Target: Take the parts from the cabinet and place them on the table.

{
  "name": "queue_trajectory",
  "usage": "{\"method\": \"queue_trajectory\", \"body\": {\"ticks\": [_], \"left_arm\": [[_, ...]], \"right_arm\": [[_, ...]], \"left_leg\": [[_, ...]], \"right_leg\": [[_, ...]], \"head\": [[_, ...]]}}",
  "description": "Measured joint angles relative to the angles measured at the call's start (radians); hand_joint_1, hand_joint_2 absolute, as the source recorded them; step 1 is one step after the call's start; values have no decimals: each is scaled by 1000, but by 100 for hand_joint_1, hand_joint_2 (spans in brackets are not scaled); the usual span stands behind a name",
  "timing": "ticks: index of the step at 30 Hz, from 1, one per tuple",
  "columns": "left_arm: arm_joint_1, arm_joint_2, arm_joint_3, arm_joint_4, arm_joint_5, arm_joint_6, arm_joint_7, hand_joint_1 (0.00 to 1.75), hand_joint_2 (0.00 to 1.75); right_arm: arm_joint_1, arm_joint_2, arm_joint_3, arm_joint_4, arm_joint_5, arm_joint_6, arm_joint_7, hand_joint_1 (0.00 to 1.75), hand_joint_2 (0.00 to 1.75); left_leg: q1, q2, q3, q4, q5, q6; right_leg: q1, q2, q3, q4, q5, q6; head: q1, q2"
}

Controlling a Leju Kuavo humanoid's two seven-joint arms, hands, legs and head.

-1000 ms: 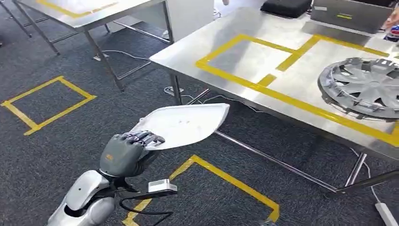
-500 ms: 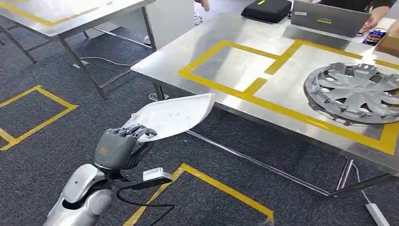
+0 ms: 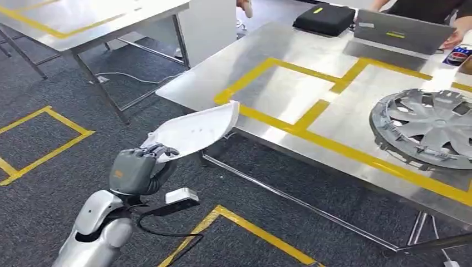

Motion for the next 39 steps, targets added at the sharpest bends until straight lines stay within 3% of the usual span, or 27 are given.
{"method": "queue_trajectory", "body": {"ticks": [2, 3, 6, 8, 10, 12, 13, 14, 17, 19, 21, 23, 24, 25, 26, 27, 28, 29, 30, 31, 32, 33, 34, 35, 37, 38, 39], "left_arm": [[-5, -1, 1, 1, 0, 0, 0, 175, 175], [-7, -2, 1, 1, 0, 1, 0, 175, 175], [-8, -2, 8, 8, 0, 0, -1, 175, 175], [-8, -3, 16, 16, -2, -2, -7, 175, 175], [-9, -6, 22, 19, -3, -5, -11, 175, 175], [-10, -10, 24, 20, -7, -6, -11, 175, 175], [-10, -11, 25, 24, -10, -6, -12, 175, 175], [-8, -11, 26, 26, -13, -8, -12, 175, 175], [-12, -19, 29, 27, -13, -8, -16, 175, 175], [-16, -25, 33, 29, -15, -8, -19, 175, 175], [-17, -27, 34, 34, -17, -8, -22, 175, 175], [-17, -28, 35, 41, -17, -8, -23, 175, 175], [-16, -28, 36, 43, -17, -8, -23, 175, 175], [-17, -30, 38, 47, -18, -8, -23, 175, 175], [-17, -32, 40, 48, -18, -8, -24, 175, 175], [-17, -34, 41, 50, -18, -8, -24, 175, 175], [-17, -34, 42, 54, -18, -9, -25, 175, 175], [-16, -34, 43, 55, -18, -10, -26, 175, 175], [-19, -34, 44, 55, -18, -10, -26, 175, 175], [-21, -35, 44, 55, -18, -10, -26, 175, 175], [-25, -36, 44, 55, -18, -10, -26, 175, 175], [-26, -36, 44, 56, -18, -10, -26, 175, 175], [-27, -36, 44, 56, -18, -9, -26, 175, 175], [-27, -36, 45, 56, -18, -10, -26, 175, 175], [-26, -35, 46, 59, -18, -9, -26, 175, 175], [-26, -35, 46, 60, -18, -10, -26, 175, 175], [-26, -34, 46, 61, -18, -10, -26, 175, 175]], "right_arm": [[-2, 0, 0, -1, 0, 0, 0, 0, 0], [-3, 0, 0, -2, 1, 0, -1, 0, 0], [-4, 0, 0, -2, 2, 0, -1, 0, 0], [-2, 0, 0, -2, 2, 2, 0, 0, 0], [-3, 1, 0, -2, 5, 3, -1, 0, 0], [-1, 3, 0, -2, 6, 4, -1, 0, 0], [-3, 5, 0, -1, 8, 5, 0, 0, 0], [-5, 5, 0, -1, 8, 5, 0, 0, 0], [-4, 5, -1, -2, 9, 8, -1, 0, 0], [-10, 5, -1, -2, 10, 8, -3, 0, 0], [-8, 5, -1, -2, 11, 9, -3, 0, 0], [1, 5, -1, -2, 11, 10, -3, 0, 0], [3, 5, -1, -2, 12, 10, -3, 0, 0], [4, 5, -1, -2, 13, 11, -3, 0, 0], [3, 5, -1, -2, 14, 11, -4, 0, 0], [4, 5, -1, -2, 14, 11, -4, 0, 0], [4, 7, -1, 0, 14, 13, -4, 0, 0], [-2, 7, -1, 0, 14, 15, -3, 0, 0], [-4, 7, -1, 0, 14, 14, -4, 0, 0], [-5, 7, -1, 0, 14, 14, -4, 0, 0], [-7, 7, -1, -1, 14, 14, -4, 0, 0], [-6, 6, -2, -2, 14, 14, -4, 0, 0], [-6, 6, -2, -2, 14, 14, -4, 0, 0], [-8, 6, -2, -2, 14, 14, -4, 0, 0], [-9, 6, -3, -3, 14, 14, -4, 0, 0], [-6, 6, -5, -3, 14, 15, -4, 0, 0], [-4, 6, -6, -3, 14, 14, -4, 0, 0]], "left_leg": [[2, 1, 2, 9, -7, -8], [2, 1, -16, 50, -6, -11], [2, 1, -162, 256, -76, -20], [2, 0, -217, 279, -93, -16], [-1, 1, -204, 183, -15, -10], [-6, -4, -176, 51, 119, 1], [-7, -17, -173, 13, 135, 0], [-7, -12, -167, 11, 122, 3], [-3, -1, -143, -3, 117, 19], [-1, 6, -115, -12, 102, 31], [-1, 16, -96, -12, 81, 36], [0, 22, -67, -12, 55, 35], [0, 26, -50, -12, 43, 33], [1, 34, -26, -12, 26, 31], [2, 41, -3, -12, 10, 28], [-1, 52, 9, -16, -8, 22], [-6, 57, 28, -5, -24, 18], [-11, 64, 35, -15, -34, 10], [-10, 76, 43, -26, -43, 3], [-6, 78, 54, -18, -39, -3], [-5, 78, 58, -9, -32, -8], [0, 59, 42, 20, -25, -13], [3, 25, 7, 87, -15, -17], [5, 13, -42, 156, -28, -20], [6, 7, -144, 274, -110, -28], [6, 6, -179, 291, -146, -29], [7, 6, -192, 282, -148, -30]], "right_leg": [[-6, 6, 29, -2, 0, -9], [-6, 6, 38, -3, -7, -17], [-6, 8, 63, -4, -34, -24], [-5, 12, 86, -4, -54, -24], [-6, 17, 119, -4, -78, -22], [-6, 21, 129, -9, -100, -16], [-3, 31, 149, -6, -114, -6], [-3, 31, 143, -17, -118, 0], [0, 32, 183, -32, -120, 16], [1, 15, 126, 72, -128, 18], [1, 15, 16, 226, -176, 22], [-2, 13, -58, 278, -226, 28], [-3, 10, -67, 256, -217, 31], [-5, 4, -63, 199, -178, 33], [-6, -7, -50, 130, -119, 36], [-6, -48, -39, 52, -18, 36], [-6, -88, -48, 6, 48, 28], [-2, -76, -36, 13, 37, 14], [0, -55, -32, 9, 43, 8], [-2, -46, -32, 4, 40, 5], [-5, -27, -20, 5, 37, -3], [-9, -18, -11, -1, 32, -7], [-10, -6, 1, -5, 26, -15], [-13, 5, 7, -7, 20, -18], [-17, 33, 24, -9, 4, -17], [-19, 47, 37, -9, -7, -17], [-21, 58, 49, -9, -15, -15]], "head": [[-2, 0], [-4, 0], [-5, 0], [-5, 0], [-6, 0], [-5, 0], [-8, 0], [-5, 0], [-5, 0], [1, 0], [0, 0], [1, 0], [1, 0], [1, 0], [1, 0], [2, 0], [8, 0], [5, 0], [-5, 0], [-2, 0], [0, 0], [0, 0], [-4, 0], [-4, 0], [-5, 0], [-5, 0], [-6, 0]]}}
